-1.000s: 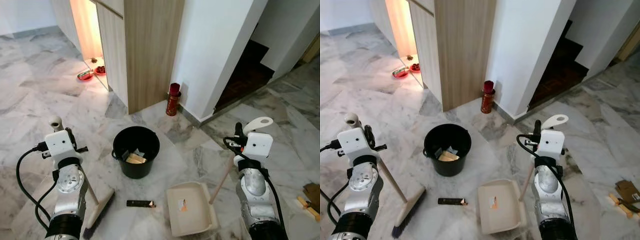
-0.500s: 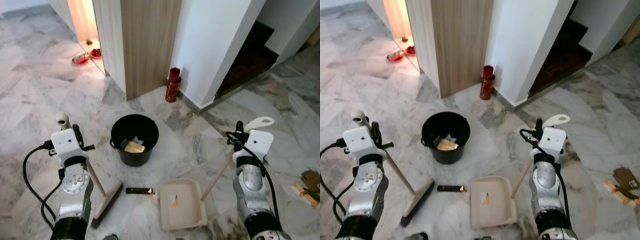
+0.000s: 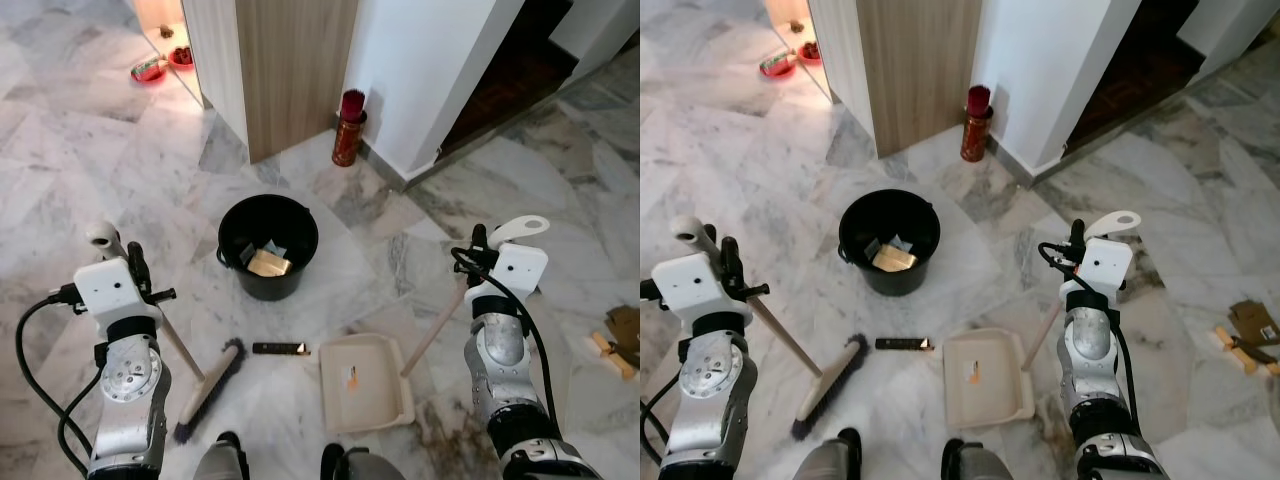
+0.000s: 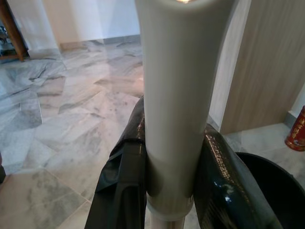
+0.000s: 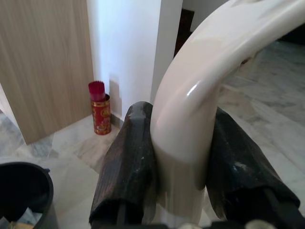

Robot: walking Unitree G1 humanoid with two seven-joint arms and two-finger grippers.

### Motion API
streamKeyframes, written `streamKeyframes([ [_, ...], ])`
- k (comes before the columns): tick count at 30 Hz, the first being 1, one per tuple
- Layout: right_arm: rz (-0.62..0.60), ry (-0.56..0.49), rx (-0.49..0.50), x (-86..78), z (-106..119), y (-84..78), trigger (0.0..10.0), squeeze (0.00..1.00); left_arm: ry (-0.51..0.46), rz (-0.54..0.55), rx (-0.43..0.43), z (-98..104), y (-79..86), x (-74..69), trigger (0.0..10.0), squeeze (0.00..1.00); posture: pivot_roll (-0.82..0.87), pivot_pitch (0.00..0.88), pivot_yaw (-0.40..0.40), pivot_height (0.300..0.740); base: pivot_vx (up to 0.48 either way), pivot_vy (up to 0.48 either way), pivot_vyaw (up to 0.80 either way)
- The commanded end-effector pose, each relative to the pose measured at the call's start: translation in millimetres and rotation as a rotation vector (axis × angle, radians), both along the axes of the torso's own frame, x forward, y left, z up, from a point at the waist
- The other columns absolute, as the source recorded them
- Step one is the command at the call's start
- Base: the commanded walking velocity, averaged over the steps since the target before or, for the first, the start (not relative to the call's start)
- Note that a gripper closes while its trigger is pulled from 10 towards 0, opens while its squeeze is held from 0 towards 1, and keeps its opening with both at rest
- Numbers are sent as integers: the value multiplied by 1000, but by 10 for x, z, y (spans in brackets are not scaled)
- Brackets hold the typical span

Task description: Sweep floor

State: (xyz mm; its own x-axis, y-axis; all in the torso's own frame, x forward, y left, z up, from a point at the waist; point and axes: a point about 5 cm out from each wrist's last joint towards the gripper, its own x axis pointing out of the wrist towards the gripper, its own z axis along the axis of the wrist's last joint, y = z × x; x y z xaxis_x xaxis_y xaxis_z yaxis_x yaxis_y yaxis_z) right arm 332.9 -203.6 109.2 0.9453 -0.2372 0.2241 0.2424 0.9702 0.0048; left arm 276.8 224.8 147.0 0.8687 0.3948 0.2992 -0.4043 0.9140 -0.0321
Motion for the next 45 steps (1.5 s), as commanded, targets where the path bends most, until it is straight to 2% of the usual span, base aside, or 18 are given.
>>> streamKeyframes([
  [1, -9, -9, -3, -18, -20, -6, 10000, 0, 35, 19, 2, -18, 63, -68, 9686, 0, 106, 385, -109, 740, 0, 0, 0],
  [6, -7, -15, -14, -13, -14, 17, 10000, 0, 15, 49, 16, 78, 130, -109, 9647, 0, 125, 399, -103, 740, 0, 0, 0],
  [10, -13, -6, -5, -1, -44, 50, 10000, 0, 3, 73, 31, 243, 198, -180, 9686, 0, 151, 421, -95, 740, 0, 0, 0],
  [14, -9, -15, 4, 30, -13, 79, 10000, 0, 5, 74, 34, 265, 207, -199, 9686, 0, 150, 425, -91, 740, 0, 0, 0],
  [22, 4, -146, 9, 172, 319, 162, 10000, 0, 0, 74, 32, 321, 178, -197, 9647, 0, 152, 429, -89, 740, 0, 0, 0],
  [27, 10, -203, 6, 181, 401, 199, 10000, 0, 3, 75, 35, 348, 186, -217, 9608, 0, 160, 435, -83, 740, 0, 0, 0],
  [38, 5, -191, -29, 119, 298, 192, 10000, 0, 6, 73, 46, 416, 189, -272, 9647, 0, 209, 457, -55, 740, 0, 0, 0],
  [45, 39, -183, -52, 58, 201, 270, 10000, 0, -6, 75, 92, 577, 270, -341, 9608, 0, 267, 487, -17, 740, 0, 0, 0],
])
